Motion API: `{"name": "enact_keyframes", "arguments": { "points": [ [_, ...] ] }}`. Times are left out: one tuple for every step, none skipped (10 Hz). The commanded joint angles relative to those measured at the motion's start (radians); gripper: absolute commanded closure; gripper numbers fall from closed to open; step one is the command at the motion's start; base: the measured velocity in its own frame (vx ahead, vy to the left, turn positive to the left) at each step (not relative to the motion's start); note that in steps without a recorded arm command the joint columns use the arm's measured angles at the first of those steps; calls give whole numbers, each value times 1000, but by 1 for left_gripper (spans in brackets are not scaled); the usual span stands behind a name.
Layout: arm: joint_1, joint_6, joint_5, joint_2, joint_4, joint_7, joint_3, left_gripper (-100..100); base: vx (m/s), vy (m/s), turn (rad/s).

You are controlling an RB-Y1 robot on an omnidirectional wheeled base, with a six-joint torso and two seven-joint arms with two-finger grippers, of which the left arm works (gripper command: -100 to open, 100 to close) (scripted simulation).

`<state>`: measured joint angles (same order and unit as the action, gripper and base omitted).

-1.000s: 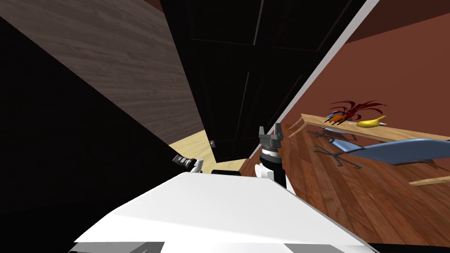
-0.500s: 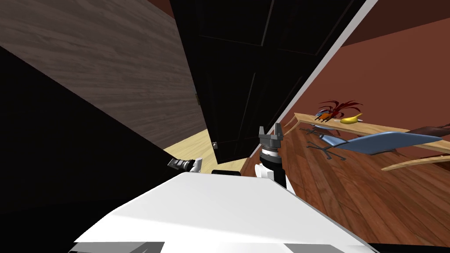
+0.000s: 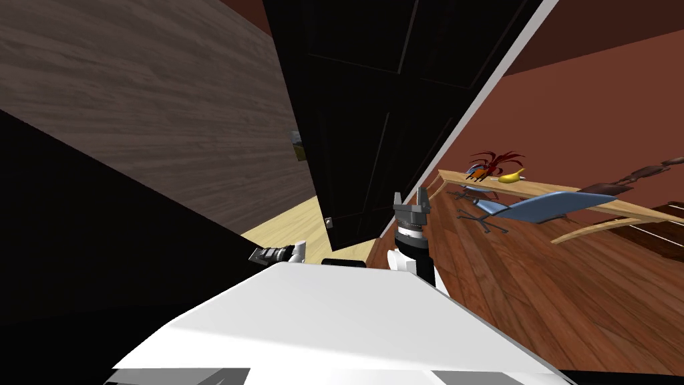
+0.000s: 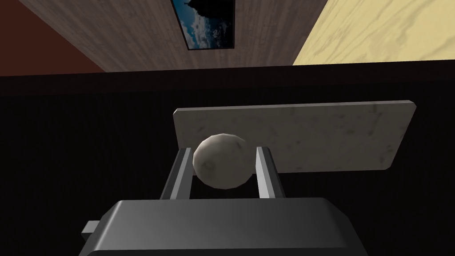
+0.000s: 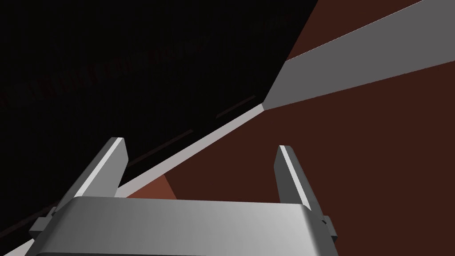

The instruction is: Push the door open

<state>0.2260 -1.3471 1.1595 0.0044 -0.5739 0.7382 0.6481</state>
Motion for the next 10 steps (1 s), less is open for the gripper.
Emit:
{"name": "enact_keyframes", "arguments": {
  "points": [
    [17,-23,2,25,37,-17,5,100,0,98,18],
    [14,-46,31,39,34,-13,31,100,14,155,-137],
    [13,-58,47,44,33,-10,45,100,-3,220,-176],
    [13,-58,47,44,63,-10,45,100,-4,157,-65],
    [11,-78,72,50,30,-6,66,100,-8,161,-87],
    [9,-91,88,51,29,-3,81,100,-18,201,-146],
    [9,-91,88,51,29,-3,81,100,-14,146,-56],
    [9,-91,88,51,29,-3,81,100,1,59,15],
    [7,-114,118,51,26,2,107,100,-8,101,-153],
    [6,-124,131,49,24,4,118,100,-16,177,-158]
  ]
}}
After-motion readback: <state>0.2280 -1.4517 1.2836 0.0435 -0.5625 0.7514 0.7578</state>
